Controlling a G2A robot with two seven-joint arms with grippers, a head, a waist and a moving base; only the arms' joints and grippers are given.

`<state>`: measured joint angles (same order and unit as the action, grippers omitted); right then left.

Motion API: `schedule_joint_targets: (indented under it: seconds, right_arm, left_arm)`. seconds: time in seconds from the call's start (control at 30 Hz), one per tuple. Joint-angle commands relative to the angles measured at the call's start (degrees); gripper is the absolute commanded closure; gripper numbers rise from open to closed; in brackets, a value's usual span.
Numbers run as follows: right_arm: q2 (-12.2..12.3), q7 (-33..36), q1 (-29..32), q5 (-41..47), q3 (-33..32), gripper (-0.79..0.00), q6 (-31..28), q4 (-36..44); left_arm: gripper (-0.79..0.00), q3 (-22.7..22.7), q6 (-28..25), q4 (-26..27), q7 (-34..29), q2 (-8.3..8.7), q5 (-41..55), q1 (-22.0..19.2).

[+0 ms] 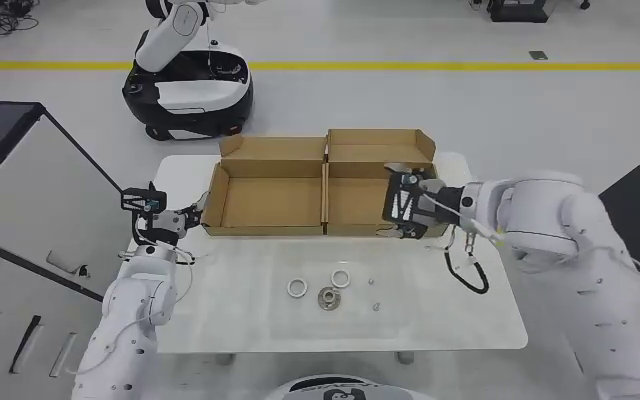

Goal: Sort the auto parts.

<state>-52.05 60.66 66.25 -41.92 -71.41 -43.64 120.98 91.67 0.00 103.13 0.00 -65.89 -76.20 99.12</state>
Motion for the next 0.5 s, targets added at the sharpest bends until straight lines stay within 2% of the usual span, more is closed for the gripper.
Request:
schedule_joint_targets:
  seconds: [0.0,0.23,0.47]
  right_arm:
    - [1.5,2.1,-2.9,2.9,4.8,-0.785,2.1,-0.4]
    - [6.4,8.9,-15.0,13.6,19.5,-0.785,8.8,-1.2]
    - [9.5,10.6,-27.1,19.5,32.9,-0.785,10.6,-2.2]
  left_arm:
    - [-0.785,0.0,0.0,0.0,0.0,0.0,0.0,0.0]
    - [-0.785,0.0,0.0,0.0,0.0,0.0,0.0,0.0]
    - [-0.785,0.0,0.0,0.0,0.0,0.0,0.0,0.0]
